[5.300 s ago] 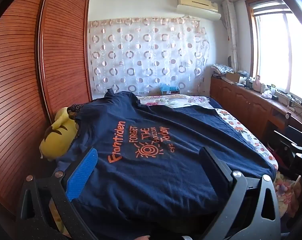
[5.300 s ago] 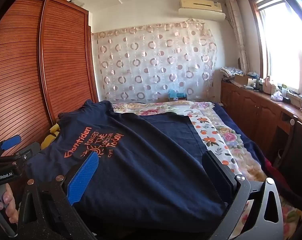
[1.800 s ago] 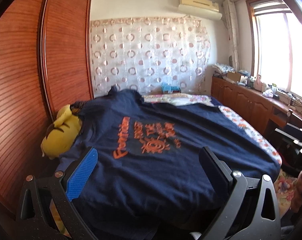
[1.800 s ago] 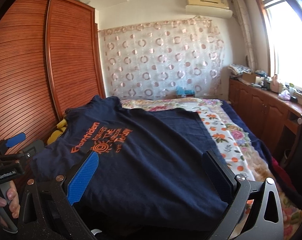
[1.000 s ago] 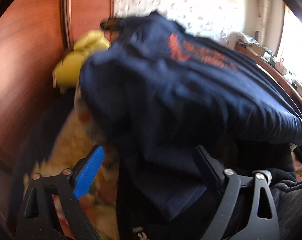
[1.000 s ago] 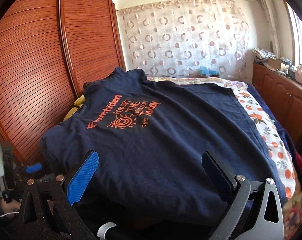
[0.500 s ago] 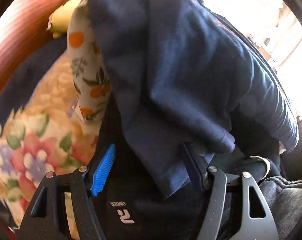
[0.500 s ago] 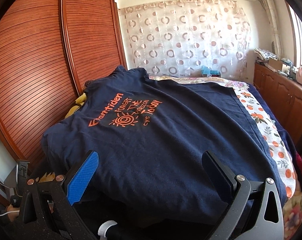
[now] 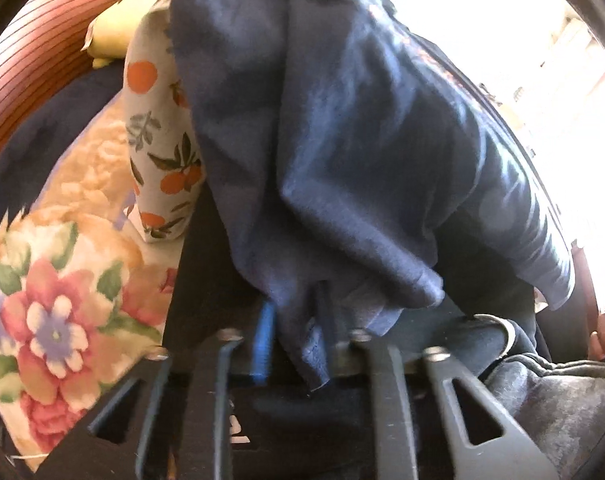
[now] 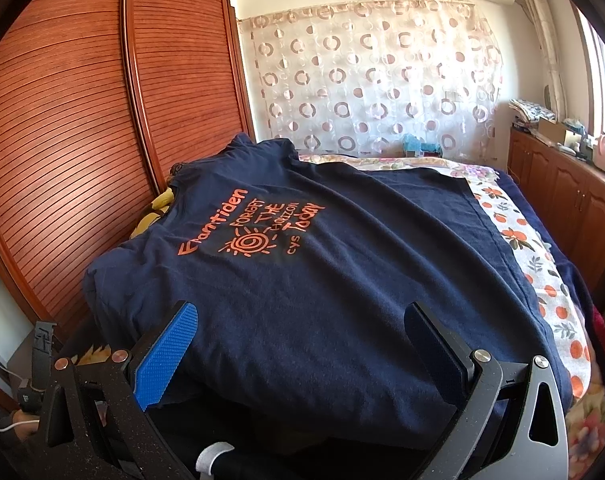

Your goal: Fold small clothes

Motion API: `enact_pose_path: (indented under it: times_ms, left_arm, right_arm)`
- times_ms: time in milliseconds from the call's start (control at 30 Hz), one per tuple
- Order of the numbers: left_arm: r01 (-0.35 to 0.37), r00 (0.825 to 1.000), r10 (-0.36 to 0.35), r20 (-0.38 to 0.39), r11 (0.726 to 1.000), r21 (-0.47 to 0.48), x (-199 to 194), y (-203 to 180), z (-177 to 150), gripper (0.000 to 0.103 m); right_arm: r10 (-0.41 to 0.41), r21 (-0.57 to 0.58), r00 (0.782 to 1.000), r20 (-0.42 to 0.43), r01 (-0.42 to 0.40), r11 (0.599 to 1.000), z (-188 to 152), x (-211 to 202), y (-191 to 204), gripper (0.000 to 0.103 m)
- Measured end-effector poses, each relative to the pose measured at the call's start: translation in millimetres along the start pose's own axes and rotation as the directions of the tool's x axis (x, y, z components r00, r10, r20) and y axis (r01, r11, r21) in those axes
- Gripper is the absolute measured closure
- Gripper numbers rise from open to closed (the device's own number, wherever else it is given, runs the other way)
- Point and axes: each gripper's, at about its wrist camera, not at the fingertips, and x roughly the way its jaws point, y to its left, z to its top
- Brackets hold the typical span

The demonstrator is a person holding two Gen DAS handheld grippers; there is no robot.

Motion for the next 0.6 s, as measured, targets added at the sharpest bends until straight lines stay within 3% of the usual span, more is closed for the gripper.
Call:
enact_pose_path:
  times_ms: [100, 300, 600]
  left_arm:
    - [0.013, 1.0, -0.013, 0.011, 0.999, 0.031, -13.8, -4.3, 1.8, 0.1]
    - [0.036, 0.994, -0.053, 0.096, 0.984, 0.174, -67.7, -33.1, 18.0, 0.1]
    - [0.1, 0.959, -0.184, 0.215, 0.931, 0.35, -131.0, -103.7, 69.6, 0.1]
  right_arm:
    - [0.003, -0.004, 1.0, -0.002, -0.003, 1.0, 0.3, 0.8, 0.1, 0.0]
    - [0.015, -0.006, 1.0, -0.004, -0.015, 1.0, 1.5, 3.8, 1.1, 0.0]
    - [0.028, -0.018, 1.0, 0.006, -0.028, 0.999, 5.0, 5.5, 1.9, 0.0]
